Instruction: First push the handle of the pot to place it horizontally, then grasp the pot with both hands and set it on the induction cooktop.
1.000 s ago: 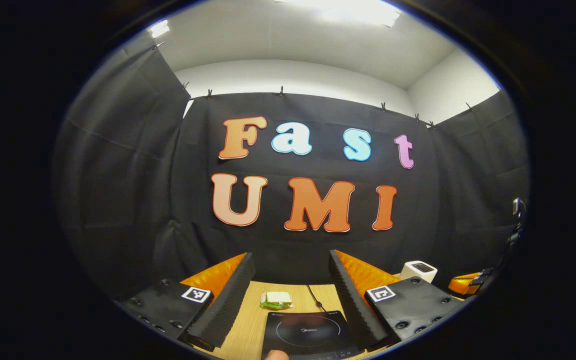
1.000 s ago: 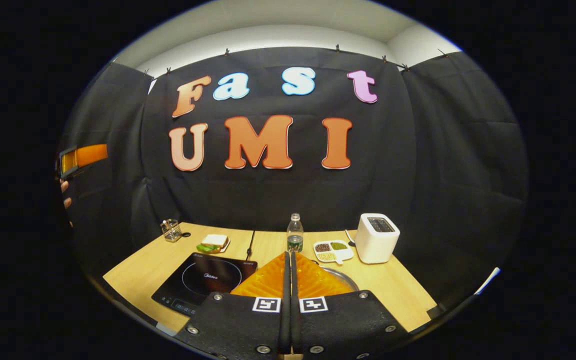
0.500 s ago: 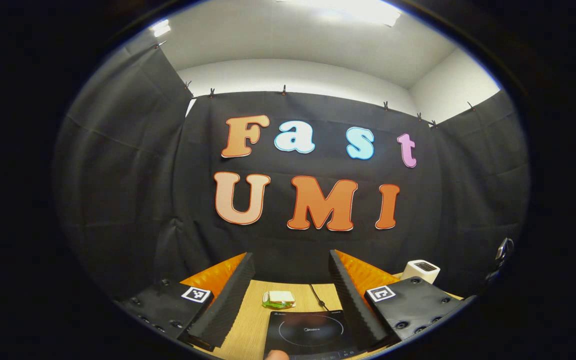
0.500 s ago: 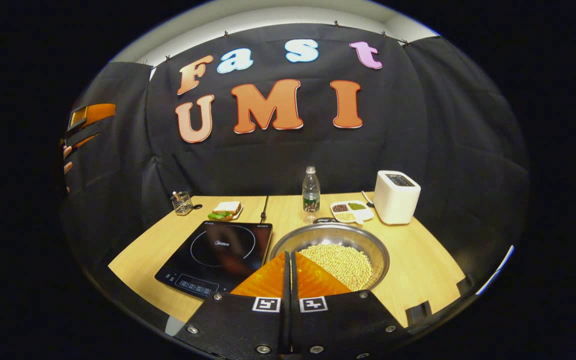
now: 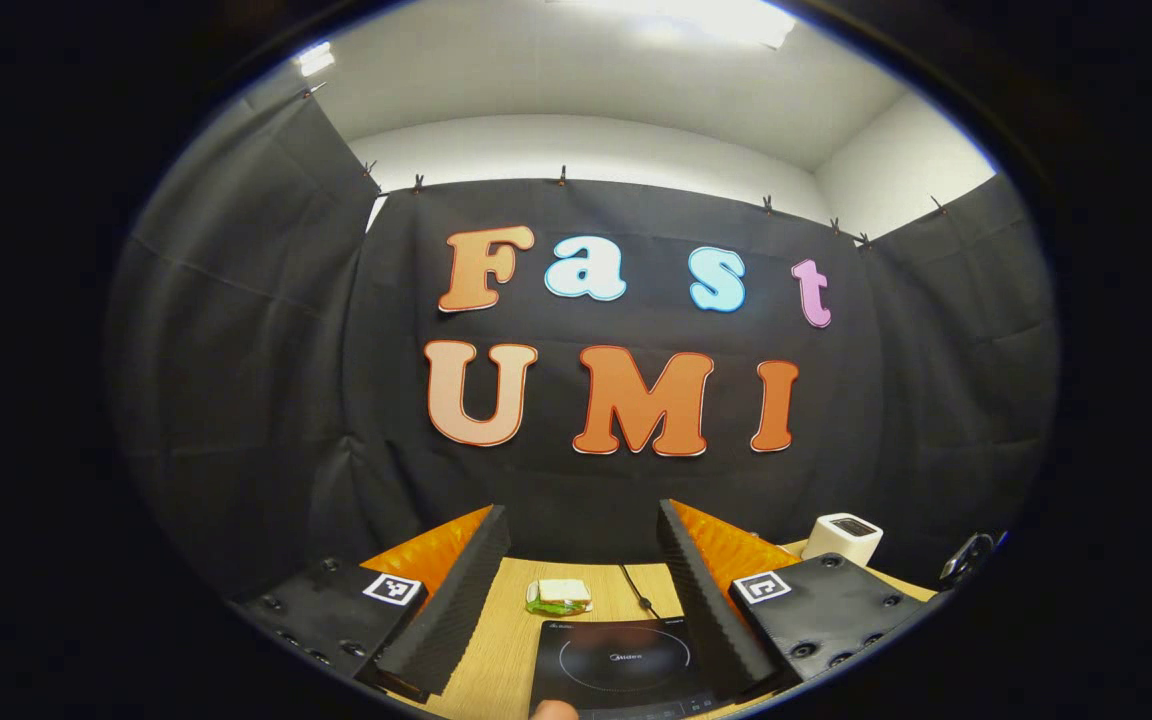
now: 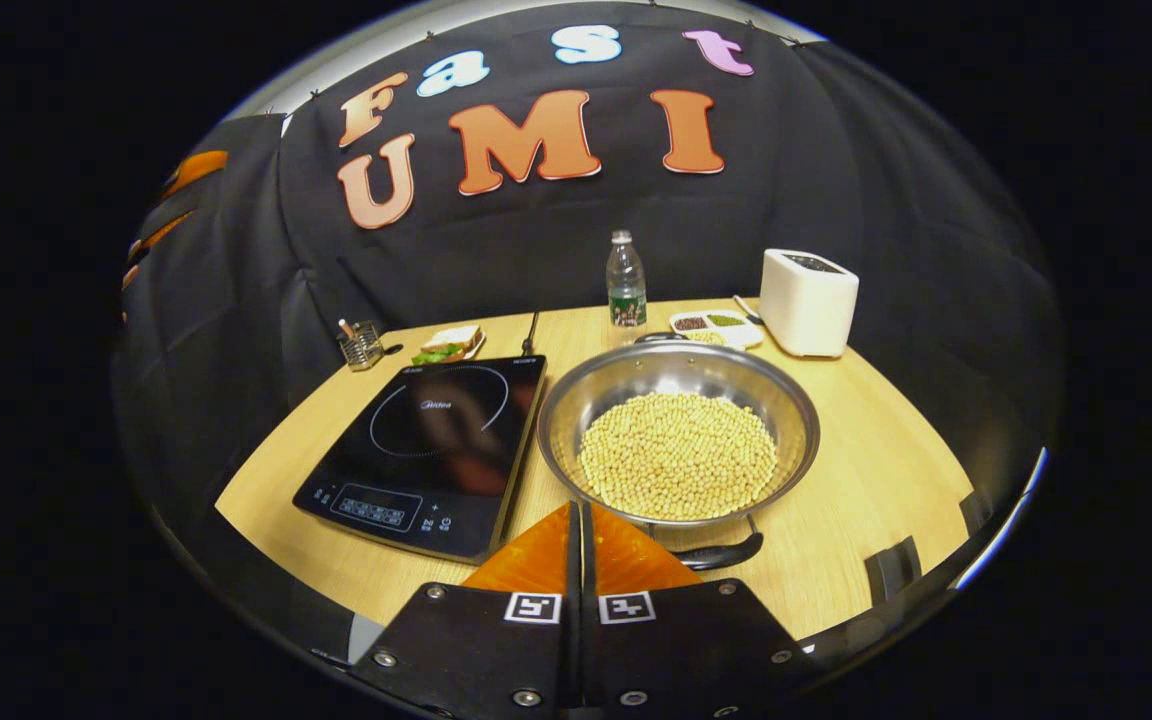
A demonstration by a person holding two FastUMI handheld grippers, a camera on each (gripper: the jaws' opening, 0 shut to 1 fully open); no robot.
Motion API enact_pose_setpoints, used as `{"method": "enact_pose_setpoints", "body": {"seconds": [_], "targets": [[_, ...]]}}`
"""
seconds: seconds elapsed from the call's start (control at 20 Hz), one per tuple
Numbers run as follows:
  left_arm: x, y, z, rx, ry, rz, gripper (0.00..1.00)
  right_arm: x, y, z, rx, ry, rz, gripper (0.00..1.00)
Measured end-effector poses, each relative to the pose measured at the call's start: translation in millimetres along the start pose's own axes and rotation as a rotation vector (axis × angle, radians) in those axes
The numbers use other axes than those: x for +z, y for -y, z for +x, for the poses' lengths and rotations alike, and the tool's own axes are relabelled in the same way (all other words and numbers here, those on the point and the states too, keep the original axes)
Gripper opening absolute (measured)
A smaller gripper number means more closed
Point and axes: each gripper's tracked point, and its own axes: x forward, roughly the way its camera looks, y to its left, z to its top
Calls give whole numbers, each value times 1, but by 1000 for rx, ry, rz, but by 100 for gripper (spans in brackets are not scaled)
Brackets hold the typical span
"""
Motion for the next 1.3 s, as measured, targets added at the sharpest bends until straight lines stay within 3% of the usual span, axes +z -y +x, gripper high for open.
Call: {"method": "enact_pose_setpoints", "body": {"seconds": [0.5,0.65,1.3], "targets": [[-8,-2,9,10,-10,17,98,-44,32,35,-67,-126,16,0],[-10,-5,14,13,-11,8,98,-44,34,32,-58,-135,36,0],[-27,0,36,18,-48,0,97,-40,92,30,-153,-148,53,0]]}}
